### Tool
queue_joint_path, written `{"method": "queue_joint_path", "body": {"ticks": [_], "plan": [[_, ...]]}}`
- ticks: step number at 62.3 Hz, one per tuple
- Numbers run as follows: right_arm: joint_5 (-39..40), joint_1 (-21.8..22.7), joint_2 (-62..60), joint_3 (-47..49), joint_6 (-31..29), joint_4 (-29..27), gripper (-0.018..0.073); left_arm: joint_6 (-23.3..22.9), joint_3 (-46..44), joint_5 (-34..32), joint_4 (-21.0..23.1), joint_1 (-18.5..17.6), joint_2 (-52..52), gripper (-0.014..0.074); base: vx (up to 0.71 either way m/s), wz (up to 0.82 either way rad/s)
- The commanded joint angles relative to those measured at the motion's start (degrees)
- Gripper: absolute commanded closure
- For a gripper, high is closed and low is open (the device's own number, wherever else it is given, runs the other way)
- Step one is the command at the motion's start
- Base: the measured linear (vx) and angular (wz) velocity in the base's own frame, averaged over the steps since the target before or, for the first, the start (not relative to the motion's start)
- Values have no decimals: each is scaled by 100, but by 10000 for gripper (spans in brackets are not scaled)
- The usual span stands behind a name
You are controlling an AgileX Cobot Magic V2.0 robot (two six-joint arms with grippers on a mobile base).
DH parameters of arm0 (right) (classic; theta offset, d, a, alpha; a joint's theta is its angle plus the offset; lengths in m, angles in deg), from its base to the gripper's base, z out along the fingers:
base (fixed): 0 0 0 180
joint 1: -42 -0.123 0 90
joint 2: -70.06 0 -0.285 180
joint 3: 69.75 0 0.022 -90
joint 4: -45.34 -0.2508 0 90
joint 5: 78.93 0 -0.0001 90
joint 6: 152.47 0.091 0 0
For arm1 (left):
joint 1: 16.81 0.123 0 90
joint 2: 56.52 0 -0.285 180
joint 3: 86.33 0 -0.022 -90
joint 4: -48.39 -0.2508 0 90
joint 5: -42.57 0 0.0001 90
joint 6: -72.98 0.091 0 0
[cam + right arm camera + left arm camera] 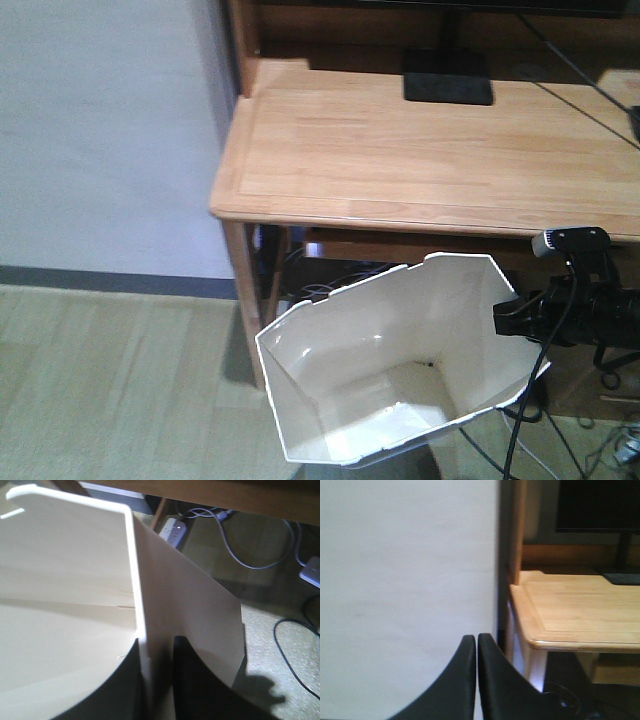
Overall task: Move trash bin to bedside with robot
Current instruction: 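Hold the bin in the right gripper while the base turns toward the bed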
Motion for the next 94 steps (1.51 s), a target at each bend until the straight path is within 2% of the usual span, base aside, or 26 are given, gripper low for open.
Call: {"method": "queue_joint_path", "body": {"ticks": [1, 51, 94], "plan": [[-1282, 13, -300, 125, 224, -682, 565, -52, 162, -445, 18, -46, 55, 602, -10, 46], [-1277, 13, -300, 125, 224, -682, 565, -52, 162, -445, 18, -46, 55, 602, -7, 58], [-1277, 13, -300, 125, 224, -682, 565, -52, 162, -445, 18, -46, 55, 602, 10, 53]]}}
